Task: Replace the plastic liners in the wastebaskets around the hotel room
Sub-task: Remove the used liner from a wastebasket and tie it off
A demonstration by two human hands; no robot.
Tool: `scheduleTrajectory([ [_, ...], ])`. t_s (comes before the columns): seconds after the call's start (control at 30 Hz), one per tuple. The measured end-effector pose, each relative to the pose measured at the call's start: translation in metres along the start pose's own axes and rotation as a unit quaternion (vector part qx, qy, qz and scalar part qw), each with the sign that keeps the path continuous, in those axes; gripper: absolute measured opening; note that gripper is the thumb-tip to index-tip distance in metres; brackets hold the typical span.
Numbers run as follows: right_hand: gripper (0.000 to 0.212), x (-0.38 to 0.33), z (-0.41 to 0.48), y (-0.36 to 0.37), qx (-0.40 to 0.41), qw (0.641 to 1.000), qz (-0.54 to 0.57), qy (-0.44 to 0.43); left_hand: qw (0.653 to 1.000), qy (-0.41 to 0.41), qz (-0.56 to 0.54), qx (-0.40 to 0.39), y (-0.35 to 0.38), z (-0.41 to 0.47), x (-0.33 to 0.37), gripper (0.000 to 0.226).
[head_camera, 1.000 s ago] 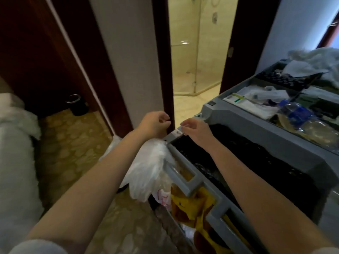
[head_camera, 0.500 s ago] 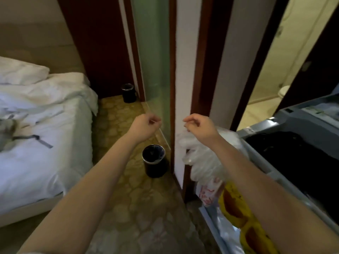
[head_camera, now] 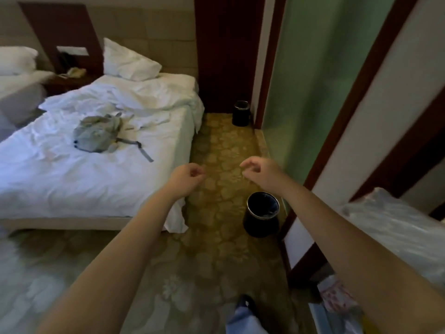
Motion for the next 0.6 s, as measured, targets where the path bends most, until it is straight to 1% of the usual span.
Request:
scheduleTrajectory([
  [0.17,0.014,-0.010,0.108,0.008,-0.043,0.999,0.007,-0.029,0.999,-0.039,0.017,0.010,-0.043,0.070,-0.041,0.014],
  [0.3,0.013,-0.010,0.207,-0.006,-0.058,0.997,0.038,-0.040,0.996,-0.077,0.035,0.036,-0.088,0.149,-0.065,0.023],
  [0.4,0.017,-0.016,0.273,-0.030,-0.070,0.996,0.044,-0.032,0.993,-0.100,0.067,0.010,-0.120,0.212,-0.066,0.027],
  [0.57,0.020,-0.025,0.367,-0.076,-0.062,0.996,0.045,-0.048,0.994,-0.080,0.058,0.044,-0.174,0.305,-0.050,0.023],
  [0.6,0.019,-0.025,0.377,-0.080,-0.067,0.996,0.042,-0.052,0.994,-0.076,0.064,0.038,-0.179,0.316,-0.049,0.023],
])
Point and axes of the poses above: each hand's wrist, its own z-axis towards the middle knuckle, its own y-axis out of the palm, x = y × z, the point moved 7 cm from there along z, towards the middle knuckle, and after that the axes turned 11 degrees about -x, right-handed, at the moved point
